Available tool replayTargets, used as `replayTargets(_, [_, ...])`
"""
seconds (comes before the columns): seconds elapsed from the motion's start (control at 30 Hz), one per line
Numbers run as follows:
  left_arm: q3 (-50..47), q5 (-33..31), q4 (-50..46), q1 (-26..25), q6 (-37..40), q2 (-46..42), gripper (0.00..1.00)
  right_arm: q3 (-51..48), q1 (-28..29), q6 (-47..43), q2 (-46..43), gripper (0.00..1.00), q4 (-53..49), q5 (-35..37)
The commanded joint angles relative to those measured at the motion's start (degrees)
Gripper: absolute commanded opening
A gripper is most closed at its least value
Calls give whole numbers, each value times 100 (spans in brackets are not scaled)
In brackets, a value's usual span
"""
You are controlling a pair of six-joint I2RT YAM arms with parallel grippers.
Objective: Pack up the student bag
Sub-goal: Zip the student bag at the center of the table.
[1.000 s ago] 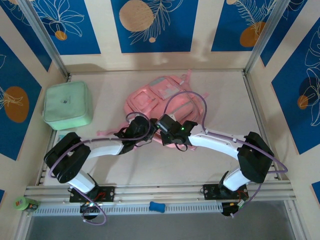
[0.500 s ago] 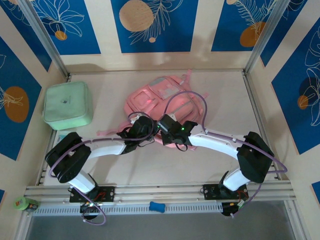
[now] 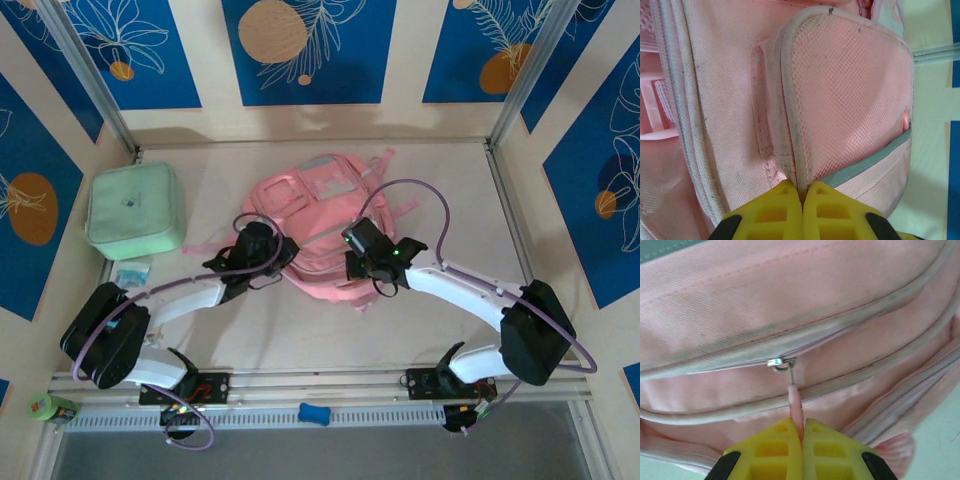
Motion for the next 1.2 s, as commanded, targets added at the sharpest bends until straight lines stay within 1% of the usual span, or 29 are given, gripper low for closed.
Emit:
replayTargets(0.0, [164, 366, -563, 640, 822, -218, 0, 83, 169, -192, -41, 0, -442, -45])
replayTargets(0.17, [910, 1148, -1341, 1377, 1818, 29, 0, 370, 856, 34, 312, 0, -181, -502])
replayTargets(0.23, [1192, 1323, -1638, 1608, 2069, 209, 0, 446, 1050, 77, 414, 0, 17, -640])
replayTargets(0.33, [1364, 1621, -1560, 1903, 2248, 402, 0, 535, 964, 282, 570, 0, 36, -639])
replayTargets(0.4, [1521, 1734, -1719, 1985, 2264, 507, 0, 554, 840, 381, 654, 0, 58, -642])
replayTargets(0.43, [1516, 1759, -1699, 1979, 2216, 490, 6, 567, 837, 339, 672, 0, 101, -637])
replayTargets(0.47, [1397, 1837, -1502, 1966, 2052, 424, 16, 584, 873, 273, 678, 0, 136, -612])
replayTargets(0.5, [1178, 1903, -1214, 1947, 1809, 290, 29, 598, 910, 259, 670, 0, 162, -526])
replayTargets(0.53, [952, 1878, -984, 1927, 1548, 142, 36, 605, 929, 270, 660, 0, 173, -489])
replayTargets(0.57, [659, 1744, -707, 1873, 1226, -68, 41, 607, 916, 305, 653, 0, 188, -516])
replayTargets(0.63, [142, 1401, -340, 1708, 734, -474, 48, 618, 866, 408, 671, 0, 136, -500])
replayTargets(0.7, [-145, 909, -327, 1384, 431, -797, 52, 594, 840, 419, 686, 0, 142, -419])
replayTargets(0.8, [-248, 407, -340, 879, 27, -933, 57, 578, 819, 399, 710, 0, 157, -443])
replayTargets(1.07, [-312, -860, 169, -302, -1076, -523, 58, 615, 870, 464, 709, 0, 135, -382])
replayTargets(1.17, [-350, -1185, 305, -577, -1416, -333, 58, 616, 868, 420, 712, 0, 148, -374])
